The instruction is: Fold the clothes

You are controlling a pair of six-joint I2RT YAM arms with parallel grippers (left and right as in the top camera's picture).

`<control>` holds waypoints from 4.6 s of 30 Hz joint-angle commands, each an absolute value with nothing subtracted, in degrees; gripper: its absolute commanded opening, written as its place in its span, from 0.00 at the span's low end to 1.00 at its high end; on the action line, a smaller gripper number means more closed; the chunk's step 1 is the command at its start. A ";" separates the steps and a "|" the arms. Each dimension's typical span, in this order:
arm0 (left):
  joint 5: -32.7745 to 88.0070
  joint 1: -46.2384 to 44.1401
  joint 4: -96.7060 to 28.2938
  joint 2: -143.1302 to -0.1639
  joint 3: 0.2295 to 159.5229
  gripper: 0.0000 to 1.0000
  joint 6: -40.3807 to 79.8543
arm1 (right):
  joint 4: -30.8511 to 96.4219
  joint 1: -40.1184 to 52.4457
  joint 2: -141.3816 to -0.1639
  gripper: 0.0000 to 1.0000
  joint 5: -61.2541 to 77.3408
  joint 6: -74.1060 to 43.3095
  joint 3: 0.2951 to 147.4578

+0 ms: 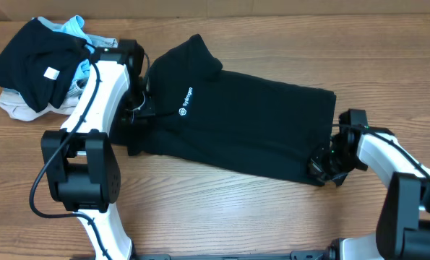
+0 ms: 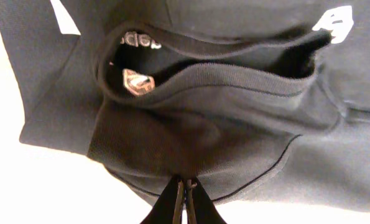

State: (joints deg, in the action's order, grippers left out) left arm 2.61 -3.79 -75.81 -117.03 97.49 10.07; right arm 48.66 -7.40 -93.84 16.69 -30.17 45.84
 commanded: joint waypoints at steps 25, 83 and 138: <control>11.60 -12.73 -50.19 -117.67 99.59 0.33 -0.84 | 54.08 -20.47 -84.84 0.49 22.87 -17.12 60.51; 10.02 -9.82 -31.00 -132.22 108.14 0.64 -0.51 | 34.41 -8.99 -94.70 0.70 11.62 -21.04 60.07; 8.80 -10.04 -35.18 -123.79 111.98 0.04 -2.15 | -7.29 -9.06 -114.74 0.45 1.83 -17.10 60.07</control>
State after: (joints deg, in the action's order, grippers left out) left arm 10.90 -10.15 -34.70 -127.37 110.32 -1.30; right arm -6.76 -9.23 -114.10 1.26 -17.58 59.64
